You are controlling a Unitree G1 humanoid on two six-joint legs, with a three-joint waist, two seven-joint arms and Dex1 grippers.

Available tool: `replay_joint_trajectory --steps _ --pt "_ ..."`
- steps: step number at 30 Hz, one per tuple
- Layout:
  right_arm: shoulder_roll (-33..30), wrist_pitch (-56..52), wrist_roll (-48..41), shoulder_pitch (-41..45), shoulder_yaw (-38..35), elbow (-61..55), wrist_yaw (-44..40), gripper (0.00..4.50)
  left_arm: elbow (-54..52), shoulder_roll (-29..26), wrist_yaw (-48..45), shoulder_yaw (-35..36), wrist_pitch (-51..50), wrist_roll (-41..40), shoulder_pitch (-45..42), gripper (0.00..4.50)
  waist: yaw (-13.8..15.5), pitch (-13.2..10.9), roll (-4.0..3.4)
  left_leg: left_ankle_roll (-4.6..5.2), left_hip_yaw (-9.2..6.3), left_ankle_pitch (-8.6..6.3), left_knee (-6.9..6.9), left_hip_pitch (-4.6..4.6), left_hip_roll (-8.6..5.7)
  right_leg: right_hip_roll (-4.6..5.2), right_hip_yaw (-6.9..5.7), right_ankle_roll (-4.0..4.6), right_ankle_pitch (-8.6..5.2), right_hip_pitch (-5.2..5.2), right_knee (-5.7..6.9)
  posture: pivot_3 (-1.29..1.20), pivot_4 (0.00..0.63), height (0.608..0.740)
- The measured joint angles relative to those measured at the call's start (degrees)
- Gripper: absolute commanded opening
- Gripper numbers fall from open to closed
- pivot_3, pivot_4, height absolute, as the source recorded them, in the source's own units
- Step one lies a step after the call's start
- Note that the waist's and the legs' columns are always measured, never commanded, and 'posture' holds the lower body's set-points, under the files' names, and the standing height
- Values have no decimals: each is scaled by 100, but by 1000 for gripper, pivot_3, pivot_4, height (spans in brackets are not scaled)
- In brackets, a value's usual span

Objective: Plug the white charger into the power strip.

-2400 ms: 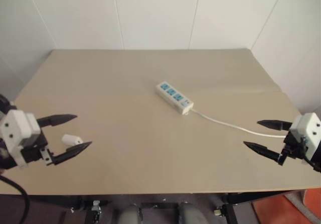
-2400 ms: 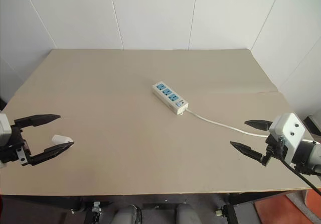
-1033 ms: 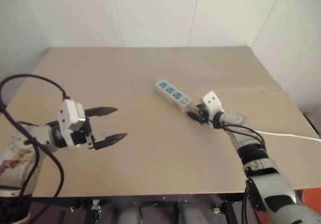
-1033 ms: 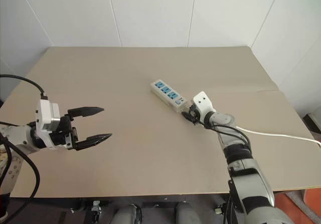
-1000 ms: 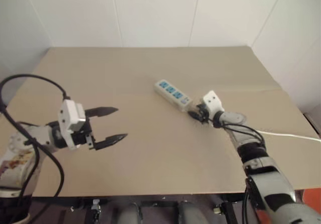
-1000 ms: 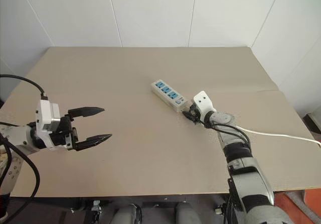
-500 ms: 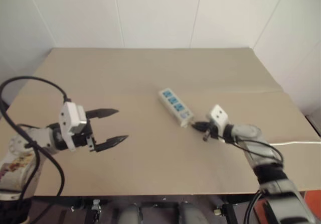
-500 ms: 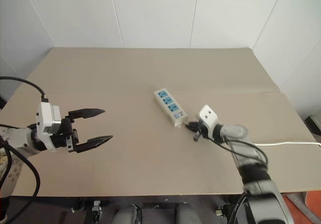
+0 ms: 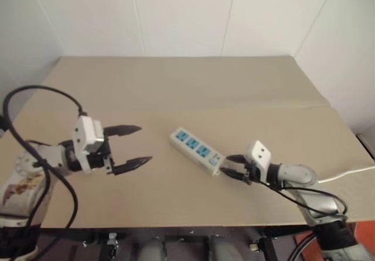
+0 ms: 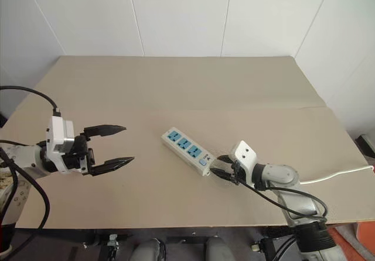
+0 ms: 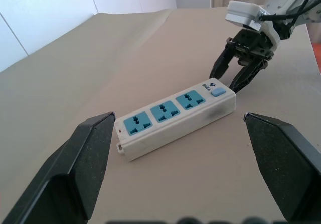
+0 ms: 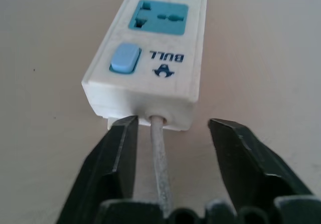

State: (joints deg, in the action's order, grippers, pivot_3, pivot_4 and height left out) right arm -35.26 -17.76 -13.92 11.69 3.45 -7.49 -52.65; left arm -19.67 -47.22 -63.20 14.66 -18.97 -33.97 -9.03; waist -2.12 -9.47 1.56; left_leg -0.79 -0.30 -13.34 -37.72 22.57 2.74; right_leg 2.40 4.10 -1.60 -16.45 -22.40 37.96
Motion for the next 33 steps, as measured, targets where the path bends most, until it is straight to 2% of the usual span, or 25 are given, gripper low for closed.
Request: replay_joint_trajectory --steps 2,3,6,8,13,16,20,26,33 --pt "-156 -81 -368 -165 -340 -195 -178 4372 9 0 -5 0 5 0 4 4500 24 0 0 2 -2 -2 0 5 -1 2 -2 -1 -1 -1 -3 0 150 740" --pt "-208 -146 -562 -231 -498 -276 -247 4445 11 0 -4 0 5 1 8 4500 26 0 1 2 -2 -2 0 6 -1 2 -2 -1 -1 -1 -4 0 150 740" --pt "-216 -216 -997 -477 -871 -587 -332 4445 7 0 -5 3 8 0 64 4500 31 0 1 2 -3 -2 0 0 1 1 -2 -1 -1 1 0 0 150 740" --pt "83 -127 -965 -522 -866 -627 -84 4445 7 0 -3 3 8 0 72 4500 -15 0 2 2 -1 -2 0 -8 2 -2 1 -1 -1 3 5 0 150 740" --pt "1206 138 -601 -303 -309 -444 747 4445 0 0 -3 2 8 -1 71 4500 -57 0 0 2 2 -2 0 -14 3 -5 6 0 0 2 12 0 150 740" --pt "1545 363 -237 -206 133 -309 991 4445 1 1 -2 2 8 -4 67 4500 -28 0 0 1 0 -2 1 -6 3 -4 3 -1 -1 0 4 0 150 740" --pt "1730 861 133 -237 511 -50 1101 4445 -1 0 2 2 8 -13 78 4500 2 0 1 1 0 -2 0 1 0 2 1 -1 -1 -4 3 0 150 740" --pt "1850 1439 217 -245 498 337 1189 4445 -15 1 9 2 8 -15 102 4500 -7 1 2 1 0 -2 0 -20 1 0 1 0 -1 11 9 0 150 740" --pt "1836 1468 159 -199 297 461 1333 4445 -15 1 2 3 8 -15 104 4500 -11 0 1 1 0 -2 1 -13 1 0 1 0 -1 5 8 0 150 740"
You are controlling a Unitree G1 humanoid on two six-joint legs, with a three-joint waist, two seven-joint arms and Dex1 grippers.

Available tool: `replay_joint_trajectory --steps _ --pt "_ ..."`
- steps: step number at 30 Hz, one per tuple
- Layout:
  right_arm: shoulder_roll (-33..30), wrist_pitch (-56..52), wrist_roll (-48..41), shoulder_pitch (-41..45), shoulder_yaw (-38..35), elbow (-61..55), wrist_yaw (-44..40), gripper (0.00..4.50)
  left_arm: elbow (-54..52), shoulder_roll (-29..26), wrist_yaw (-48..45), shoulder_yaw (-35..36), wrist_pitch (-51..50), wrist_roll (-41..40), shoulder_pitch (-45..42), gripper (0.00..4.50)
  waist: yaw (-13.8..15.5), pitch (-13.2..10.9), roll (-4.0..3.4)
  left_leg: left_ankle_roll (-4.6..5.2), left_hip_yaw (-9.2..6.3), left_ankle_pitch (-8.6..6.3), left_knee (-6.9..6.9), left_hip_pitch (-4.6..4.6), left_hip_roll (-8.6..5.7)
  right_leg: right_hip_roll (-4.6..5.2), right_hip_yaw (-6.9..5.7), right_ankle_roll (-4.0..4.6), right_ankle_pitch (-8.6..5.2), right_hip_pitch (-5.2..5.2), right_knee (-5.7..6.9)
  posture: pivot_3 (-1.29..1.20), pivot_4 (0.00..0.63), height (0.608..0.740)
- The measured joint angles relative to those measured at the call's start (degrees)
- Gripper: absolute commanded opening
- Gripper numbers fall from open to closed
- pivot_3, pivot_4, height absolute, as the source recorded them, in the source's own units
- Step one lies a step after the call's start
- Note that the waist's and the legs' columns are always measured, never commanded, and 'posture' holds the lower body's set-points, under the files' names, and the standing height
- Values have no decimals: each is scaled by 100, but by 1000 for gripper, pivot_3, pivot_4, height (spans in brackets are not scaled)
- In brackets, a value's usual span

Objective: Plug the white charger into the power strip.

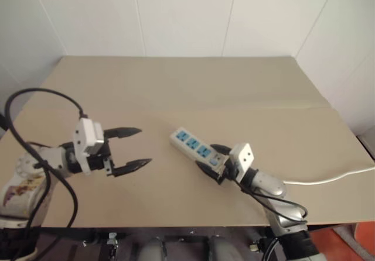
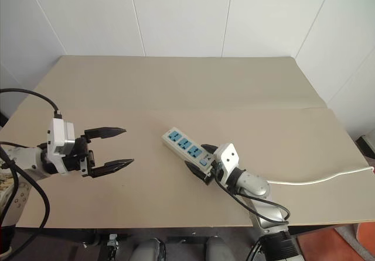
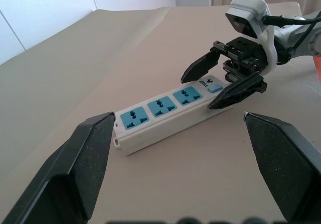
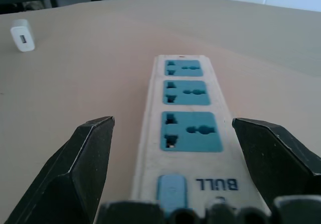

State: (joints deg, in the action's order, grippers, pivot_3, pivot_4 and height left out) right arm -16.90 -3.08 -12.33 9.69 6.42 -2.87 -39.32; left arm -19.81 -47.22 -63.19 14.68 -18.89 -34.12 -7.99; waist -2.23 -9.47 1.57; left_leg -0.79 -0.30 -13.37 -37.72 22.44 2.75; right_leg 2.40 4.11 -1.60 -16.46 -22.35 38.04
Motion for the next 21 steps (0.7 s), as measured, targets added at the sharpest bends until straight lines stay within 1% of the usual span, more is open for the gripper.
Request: replay_joint_trajectory --steps 10,16,21 --pt "-147 19 -20 -189 -40 60 -143 4445 1 0 -7 0 0 -2 0 4500 -12 0 0 0 0 0 0 -2 0 0 1 0 0 2 0 0 150 740" --pt "-32 192 29 -185 -8 273 -117 4445 1 0 -7 0 0 -5 0 4500 -33 1 2 0 1 0 0 -8 1 -1 1 0 0 6 1 0 150 740" --pt "151 456 92 -56 19 764 -106 4445 3 0 -7 7 -1 -6 13 4500 -59 6 9 0 3 0 0 -17 4 -3 3 1 1 11 3 0 150 740"
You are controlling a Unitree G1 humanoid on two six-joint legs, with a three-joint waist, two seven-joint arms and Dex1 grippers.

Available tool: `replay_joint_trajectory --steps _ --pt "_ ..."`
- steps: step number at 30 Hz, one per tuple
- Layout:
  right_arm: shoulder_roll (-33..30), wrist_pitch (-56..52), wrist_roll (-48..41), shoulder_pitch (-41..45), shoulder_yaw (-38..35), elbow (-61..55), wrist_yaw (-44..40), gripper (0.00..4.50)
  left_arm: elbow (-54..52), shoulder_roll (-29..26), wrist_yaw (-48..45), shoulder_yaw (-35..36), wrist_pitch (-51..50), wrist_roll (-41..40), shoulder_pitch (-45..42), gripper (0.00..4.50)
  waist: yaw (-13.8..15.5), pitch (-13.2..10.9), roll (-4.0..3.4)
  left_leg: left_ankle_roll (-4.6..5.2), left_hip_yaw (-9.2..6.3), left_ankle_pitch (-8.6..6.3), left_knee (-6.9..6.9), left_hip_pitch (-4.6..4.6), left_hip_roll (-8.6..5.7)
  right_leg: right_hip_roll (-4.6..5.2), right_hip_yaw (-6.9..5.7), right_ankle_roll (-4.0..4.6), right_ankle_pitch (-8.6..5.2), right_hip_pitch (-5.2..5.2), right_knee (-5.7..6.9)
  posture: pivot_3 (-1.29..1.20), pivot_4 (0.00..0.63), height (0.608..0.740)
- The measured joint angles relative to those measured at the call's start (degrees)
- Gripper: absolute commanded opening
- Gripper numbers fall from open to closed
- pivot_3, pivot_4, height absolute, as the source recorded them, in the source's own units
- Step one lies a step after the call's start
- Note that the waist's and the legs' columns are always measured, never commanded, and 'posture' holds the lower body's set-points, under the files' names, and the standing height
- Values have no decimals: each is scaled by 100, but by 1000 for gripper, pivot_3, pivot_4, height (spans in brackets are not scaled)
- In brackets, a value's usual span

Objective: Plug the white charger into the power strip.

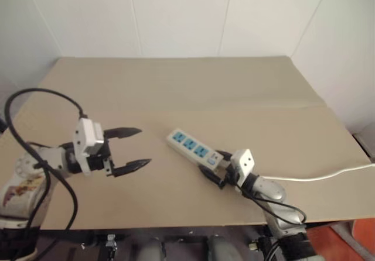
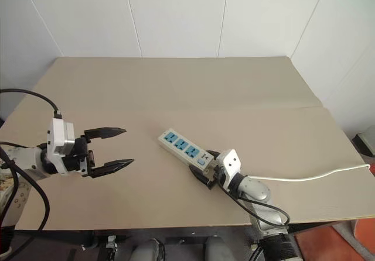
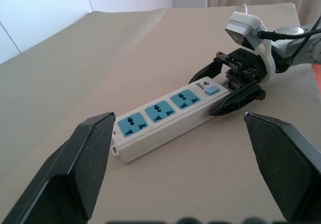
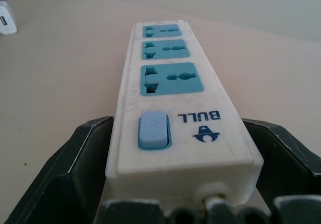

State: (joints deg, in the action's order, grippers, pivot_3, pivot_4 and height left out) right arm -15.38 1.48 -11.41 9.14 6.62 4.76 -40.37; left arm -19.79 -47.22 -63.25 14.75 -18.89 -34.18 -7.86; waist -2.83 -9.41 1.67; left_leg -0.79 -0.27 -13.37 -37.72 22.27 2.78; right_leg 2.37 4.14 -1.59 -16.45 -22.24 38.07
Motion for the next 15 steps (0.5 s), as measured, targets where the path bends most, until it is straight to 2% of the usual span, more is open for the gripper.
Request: replay_joint_trajectory --steps 7,12,15 --pt "66 159 -30 232 25 376 -175 4445 0 0 -5 0 0 -3 0 4500 -69 7 10 0 1 1 0 -22 5 -7 3 7 5 13 5 0 150 740" --pt "-167 -212 -216 447 87 424 -694 4445 -1 0 -6 0 0 -3 0 4500 -92 7 11 0 0 1 0 -19 5 -8 4 8 5 13 4 0 150 740" --pt "-269 -406 -230 542 134 419 -872 3815 -1 0 -5 1 0 -3 0 4500 -83 8 12 0 0 0 0 -16 5 -8 3 8 5 11 3 0 150 740"
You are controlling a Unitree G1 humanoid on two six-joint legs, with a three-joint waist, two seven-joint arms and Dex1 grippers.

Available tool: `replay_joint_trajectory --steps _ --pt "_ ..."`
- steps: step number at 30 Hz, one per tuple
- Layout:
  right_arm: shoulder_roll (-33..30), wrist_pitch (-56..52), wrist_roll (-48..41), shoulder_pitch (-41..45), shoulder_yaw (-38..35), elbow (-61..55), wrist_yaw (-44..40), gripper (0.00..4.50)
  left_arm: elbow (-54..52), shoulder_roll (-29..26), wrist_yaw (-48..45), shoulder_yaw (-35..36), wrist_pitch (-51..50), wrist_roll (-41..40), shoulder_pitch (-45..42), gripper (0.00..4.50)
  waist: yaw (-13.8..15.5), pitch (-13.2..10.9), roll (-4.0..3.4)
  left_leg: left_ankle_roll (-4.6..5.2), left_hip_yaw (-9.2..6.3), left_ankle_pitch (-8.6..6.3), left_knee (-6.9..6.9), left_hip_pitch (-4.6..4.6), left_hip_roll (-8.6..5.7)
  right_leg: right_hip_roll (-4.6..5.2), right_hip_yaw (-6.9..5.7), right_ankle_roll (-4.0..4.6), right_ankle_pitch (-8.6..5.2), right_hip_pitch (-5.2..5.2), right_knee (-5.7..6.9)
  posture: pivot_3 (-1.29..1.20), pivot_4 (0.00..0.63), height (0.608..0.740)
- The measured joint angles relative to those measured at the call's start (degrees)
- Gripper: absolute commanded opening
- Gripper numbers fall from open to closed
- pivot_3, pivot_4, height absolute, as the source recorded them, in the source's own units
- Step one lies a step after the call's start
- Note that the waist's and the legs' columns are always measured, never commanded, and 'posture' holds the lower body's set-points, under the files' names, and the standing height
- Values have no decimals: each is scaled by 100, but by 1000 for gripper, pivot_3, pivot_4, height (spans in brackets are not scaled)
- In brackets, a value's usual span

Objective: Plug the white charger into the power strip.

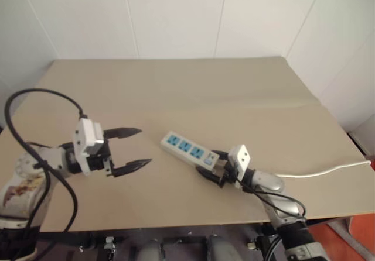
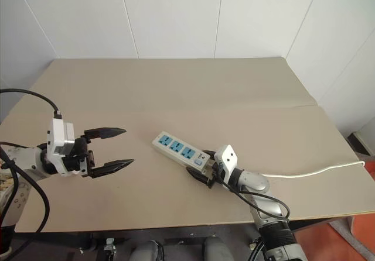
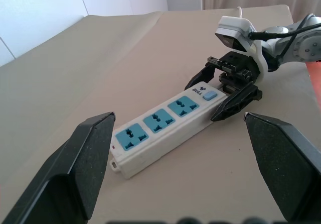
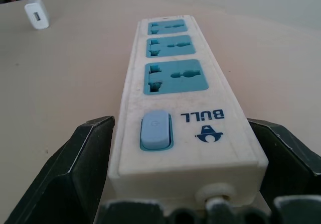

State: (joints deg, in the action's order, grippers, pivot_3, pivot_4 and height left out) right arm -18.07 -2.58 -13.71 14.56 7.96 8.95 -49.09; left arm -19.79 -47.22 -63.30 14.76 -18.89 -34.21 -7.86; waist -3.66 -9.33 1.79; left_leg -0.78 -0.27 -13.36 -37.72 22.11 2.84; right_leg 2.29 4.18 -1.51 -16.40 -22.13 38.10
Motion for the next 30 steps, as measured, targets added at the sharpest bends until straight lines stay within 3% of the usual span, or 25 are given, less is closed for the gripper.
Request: replay_joint_trajectory --steps 2,9,12,17,20,25,30 --pt "-23 -35 1 30 20 4 -58 3431 0 0 0 1 0 0 0 4500 -4 0 0 0 0 0 0 0 0 0 1 0 0 0 0 0 150 740" --pt "-92 70 -12 136 23 138 -263 3434 52 -86 -60 51 26 21 -6 4500 -16 0 0 0 1 0 0 0 0 0 1 0 0 -2 1 0 150 740" --pt "-256 92 -118 326 36 271 -746 3434 572 -582 -463 47 236 172 -332 4500 -6 -7 -3 0 -1 0 1 10 0 -6 -2 0 0 -13 0 0 150 740" --pt "-509 159 -171 1017 250 791 -1910 3434 2218 -1609 -1776 -212 1080 686 -1765 4500 -1 -29 -7 0 2 0 4 26 -2 -7 -3 -2 -3 -27 -7 0 150 740" --pt "-501 376 -107 1435 399 1214 -2495 3434 3340 -1949 -2608 -1056 1777 1255 -2960 4500 35 -33 -7 1 2 0 7 48 -3 -10 -5 -1 -7 -49 -9 0 150 740" --pt "-362 859 -43 1655 452 1839 -2812 3434 4493 -2448 -2887 -3041 2852 1877 -4514 4500 78 -33 -7 1 2 0 -6 110 -2 -10 -2 -2 -7 -113 3 0 150 740" --pt "-288 999 8 1681 452 1962 -2830 3434 5197 -2832 -2900 -5772 4167 2795 -6176 4500 81 -34 -7 2 3 0 -9 105 -1 -12 0 -3 -7 -111 8 0 150 740"
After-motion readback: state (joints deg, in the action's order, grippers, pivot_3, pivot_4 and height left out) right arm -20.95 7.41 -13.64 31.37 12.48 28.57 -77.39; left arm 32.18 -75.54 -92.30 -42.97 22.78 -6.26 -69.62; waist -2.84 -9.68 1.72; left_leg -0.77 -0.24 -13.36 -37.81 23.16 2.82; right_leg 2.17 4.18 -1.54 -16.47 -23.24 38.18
